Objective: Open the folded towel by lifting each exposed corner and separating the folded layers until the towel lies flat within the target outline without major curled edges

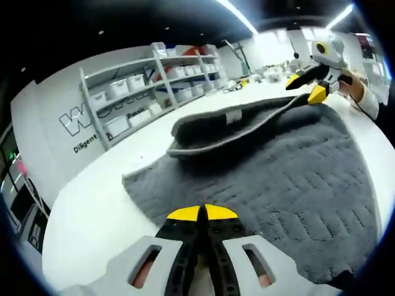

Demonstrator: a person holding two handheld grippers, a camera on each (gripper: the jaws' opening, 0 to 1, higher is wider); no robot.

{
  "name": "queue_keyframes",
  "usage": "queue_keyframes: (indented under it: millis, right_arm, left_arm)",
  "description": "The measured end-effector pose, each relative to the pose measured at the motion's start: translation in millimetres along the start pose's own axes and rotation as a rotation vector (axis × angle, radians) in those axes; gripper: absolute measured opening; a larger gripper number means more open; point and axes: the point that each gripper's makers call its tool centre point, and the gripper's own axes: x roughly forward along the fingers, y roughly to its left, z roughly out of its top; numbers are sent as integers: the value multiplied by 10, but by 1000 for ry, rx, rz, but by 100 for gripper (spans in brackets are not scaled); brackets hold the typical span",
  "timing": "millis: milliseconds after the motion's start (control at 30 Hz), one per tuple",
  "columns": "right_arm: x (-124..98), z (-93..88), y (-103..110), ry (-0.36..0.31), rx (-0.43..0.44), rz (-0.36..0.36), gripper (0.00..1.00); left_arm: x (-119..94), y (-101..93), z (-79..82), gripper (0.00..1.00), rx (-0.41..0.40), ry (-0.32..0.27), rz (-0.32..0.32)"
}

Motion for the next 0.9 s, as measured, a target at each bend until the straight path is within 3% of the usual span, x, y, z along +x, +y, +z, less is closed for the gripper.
queue_keyframes:
  millis: [233, 367, 433, 500, 600, 833, 900]
  right_arm:
    - [204, 35, 5, 31, -73, 27, 35]
    - [304, 102, -10, 39, -100, 40, 30]
    - [421, 201, 38, 19, -79, 81, 30]
    - [519, 192, 122, 58, -63, 137, 34]
    - [642, 145, 98, 118, -140, 125, 34]
    - [803, 101, 35, 140, -134, 128, 31]
    - [783, 110, -11, 112, -139, 113, 23]
  left_arm:
    - [5, -13, 0, 1, 10, 0, 2]
    - [5, -11, -2, 1, 3, -2, 0]
    - [5, -11, -1, 1, -5, -3, -2]
    - [3, -13, -1, 1, -7, -5, -4]
    - [2, -16, 0, 1, -2, -6, -5]
    - [3, -23, 3, 1, 3, -9, -7]
    - [-5, -23, 6, 1, 13, -7, -9]
